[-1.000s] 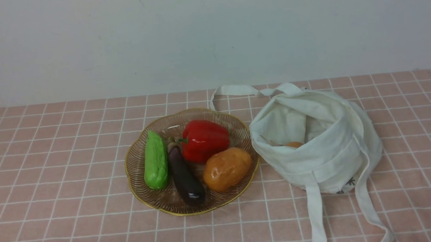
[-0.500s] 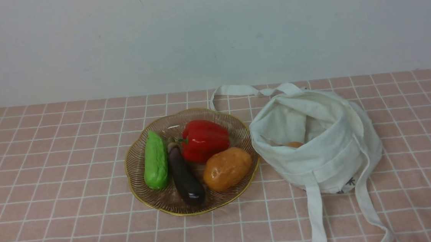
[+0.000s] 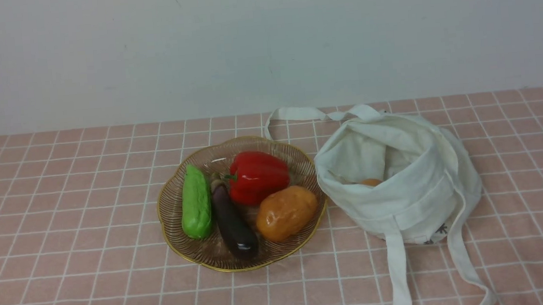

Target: Take vegetables from bag on pink coffee tablecloth place on plate.

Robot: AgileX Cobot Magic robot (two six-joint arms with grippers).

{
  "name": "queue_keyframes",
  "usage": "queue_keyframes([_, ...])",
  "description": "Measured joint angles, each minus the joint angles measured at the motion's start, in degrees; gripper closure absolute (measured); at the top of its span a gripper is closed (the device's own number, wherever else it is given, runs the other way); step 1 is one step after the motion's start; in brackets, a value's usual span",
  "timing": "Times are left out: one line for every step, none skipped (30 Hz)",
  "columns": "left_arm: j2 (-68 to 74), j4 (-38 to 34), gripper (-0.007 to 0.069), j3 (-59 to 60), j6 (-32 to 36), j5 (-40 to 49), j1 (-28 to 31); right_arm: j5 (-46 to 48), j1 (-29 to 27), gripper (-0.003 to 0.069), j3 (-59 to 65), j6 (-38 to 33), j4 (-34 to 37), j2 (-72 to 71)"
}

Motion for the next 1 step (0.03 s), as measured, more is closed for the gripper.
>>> queue_keyframes([0.0,0.0,0.0629,0.0,0.0,0.0,0.0,0.0,0.0,0.0673,0.0,0.0,0.0,0.0])
